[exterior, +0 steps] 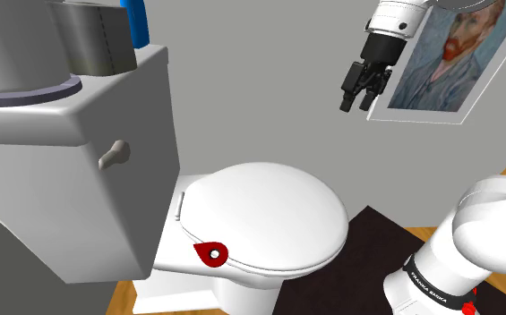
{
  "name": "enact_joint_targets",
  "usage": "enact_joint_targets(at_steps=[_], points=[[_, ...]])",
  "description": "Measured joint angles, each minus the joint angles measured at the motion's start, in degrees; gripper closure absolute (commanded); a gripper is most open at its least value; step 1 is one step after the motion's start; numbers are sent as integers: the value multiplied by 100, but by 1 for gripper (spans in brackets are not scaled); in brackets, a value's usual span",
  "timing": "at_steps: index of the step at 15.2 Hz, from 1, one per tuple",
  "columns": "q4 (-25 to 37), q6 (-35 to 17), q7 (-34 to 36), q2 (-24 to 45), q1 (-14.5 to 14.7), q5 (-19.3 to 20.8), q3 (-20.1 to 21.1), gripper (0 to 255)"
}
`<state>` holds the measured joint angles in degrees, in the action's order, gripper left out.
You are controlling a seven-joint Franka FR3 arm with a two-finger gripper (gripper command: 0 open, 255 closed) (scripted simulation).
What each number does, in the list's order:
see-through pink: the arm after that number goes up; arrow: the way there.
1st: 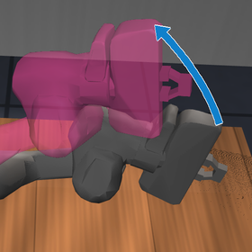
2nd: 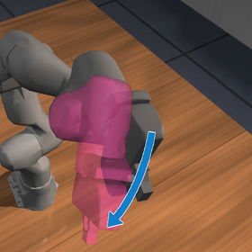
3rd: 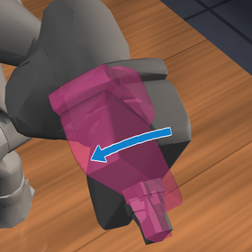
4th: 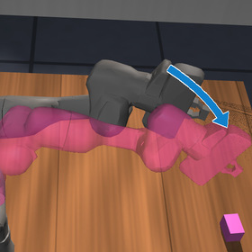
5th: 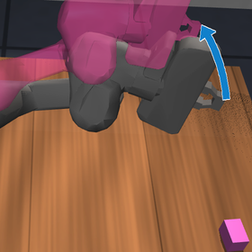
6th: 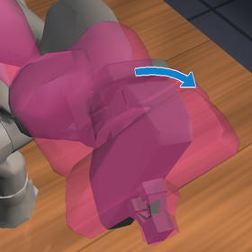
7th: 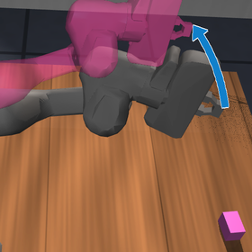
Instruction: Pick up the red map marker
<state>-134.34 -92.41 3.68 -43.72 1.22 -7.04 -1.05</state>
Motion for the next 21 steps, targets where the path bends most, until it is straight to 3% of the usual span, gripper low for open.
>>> enact_joint_targets(at_steps=[3, 10, 21], points=[[-83, -148, 74, 55, 57, -53, 127, 0], [-578, -1193, 472, 550, 383, -329, 858, 0], [-629, -2808, 1224, 2057, 750, -405, 2040, 0]])
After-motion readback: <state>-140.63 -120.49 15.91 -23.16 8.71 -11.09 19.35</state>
